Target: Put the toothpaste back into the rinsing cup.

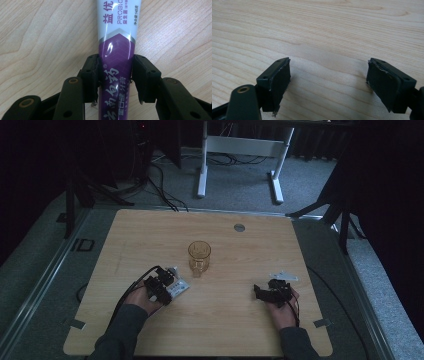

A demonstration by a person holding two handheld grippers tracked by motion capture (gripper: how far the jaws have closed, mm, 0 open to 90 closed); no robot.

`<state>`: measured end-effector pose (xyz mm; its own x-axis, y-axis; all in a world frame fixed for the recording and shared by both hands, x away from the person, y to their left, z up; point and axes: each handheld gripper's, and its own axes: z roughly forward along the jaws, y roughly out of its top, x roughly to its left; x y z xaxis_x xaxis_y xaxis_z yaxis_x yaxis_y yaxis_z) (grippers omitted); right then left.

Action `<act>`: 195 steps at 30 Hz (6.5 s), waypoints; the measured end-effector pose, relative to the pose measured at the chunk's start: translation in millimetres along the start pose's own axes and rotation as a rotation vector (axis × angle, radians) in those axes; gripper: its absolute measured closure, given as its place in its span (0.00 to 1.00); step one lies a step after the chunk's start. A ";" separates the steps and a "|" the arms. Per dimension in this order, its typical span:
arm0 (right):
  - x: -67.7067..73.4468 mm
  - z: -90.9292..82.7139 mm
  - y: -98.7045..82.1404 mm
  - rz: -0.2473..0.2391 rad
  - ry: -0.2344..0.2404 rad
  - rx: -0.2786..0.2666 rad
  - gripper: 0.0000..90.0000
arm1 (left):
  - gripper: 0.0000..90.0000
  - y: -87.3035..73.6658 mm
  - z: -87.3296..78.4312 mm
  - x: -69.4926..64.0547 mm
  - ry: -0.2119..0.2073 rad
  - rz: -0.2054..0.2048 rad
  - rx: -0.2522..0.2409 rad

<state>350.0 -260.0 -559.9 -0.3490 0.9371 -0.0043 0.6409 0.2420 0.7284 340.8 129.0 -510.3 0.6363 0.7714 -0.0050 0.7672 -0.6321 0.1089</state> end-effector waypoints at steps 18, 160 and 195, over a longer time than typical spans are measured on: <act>0.0 0.0 0.0 0.000 0.000 0.000 0.21 | 0.63 2.1 5.5 2.6 -0.019 -0.011 0.017; 0.1 0.0 0.0 0.002 0.000 0.000 0.21 | 0.81 -16.1 -53.9 15.8 0.058 -0.205 -0.372; 0.2 0.0 0.1 0.002 0.000 0.000 0.21 | 0.81 -11.8 -63.0 11.0 0.092 -0.202 -0.568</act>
<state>349.9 -259.8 -559.9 -0.3474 0.9377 -0.0027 0.6418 0.2399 0.7284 333.6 149.6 -449.0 0.4534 0.8913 0.0021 0.6932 -0.3541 0.6278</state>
